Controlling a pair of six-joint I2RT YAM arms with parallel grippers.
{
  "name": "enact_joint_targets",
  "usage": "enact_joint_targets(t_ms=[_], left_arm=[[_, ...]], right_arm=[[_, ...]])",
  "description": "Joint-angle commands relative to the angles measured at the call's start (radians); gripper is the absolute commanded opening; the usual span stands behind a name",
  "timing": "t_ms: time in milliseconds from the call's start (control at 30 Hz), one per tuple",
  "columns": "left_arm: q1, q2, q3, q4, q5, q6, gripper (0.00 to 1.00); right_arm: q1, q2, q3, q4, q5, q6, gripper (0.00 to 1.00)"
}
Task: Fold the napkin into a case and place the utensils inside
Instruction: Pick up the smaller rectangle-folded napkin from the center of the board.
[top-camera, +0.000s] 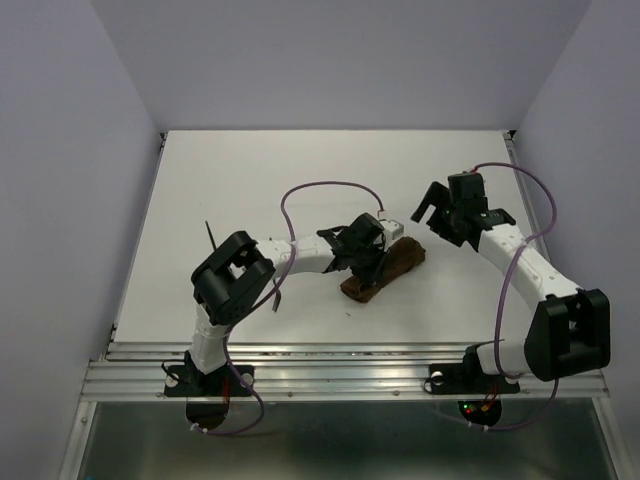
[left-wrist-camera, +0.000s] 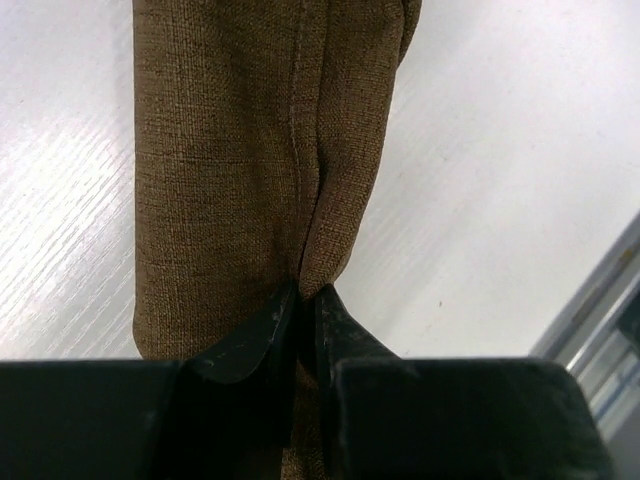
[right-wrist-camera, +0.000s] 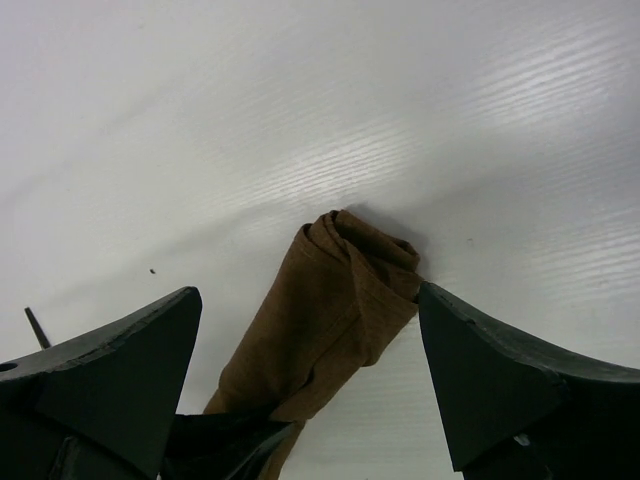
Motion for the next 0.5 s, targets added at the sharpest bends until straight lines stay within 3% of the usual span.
enact_joint_targets(t_ms=[0,467], left_arm=[[0.024,-0.040,0.000,-0.009,0.185,0.014,0.00],[0.095,-0.031,-0.011,0.118,0.510,-0.083,0.00]], right_arm=[[-0.048,-0.075,-0.032,-0.006,-0.005,-0.015,0.95],[-0.193,-0.173,-0.063,-0.047,-0.034,-0.053,0.95]])
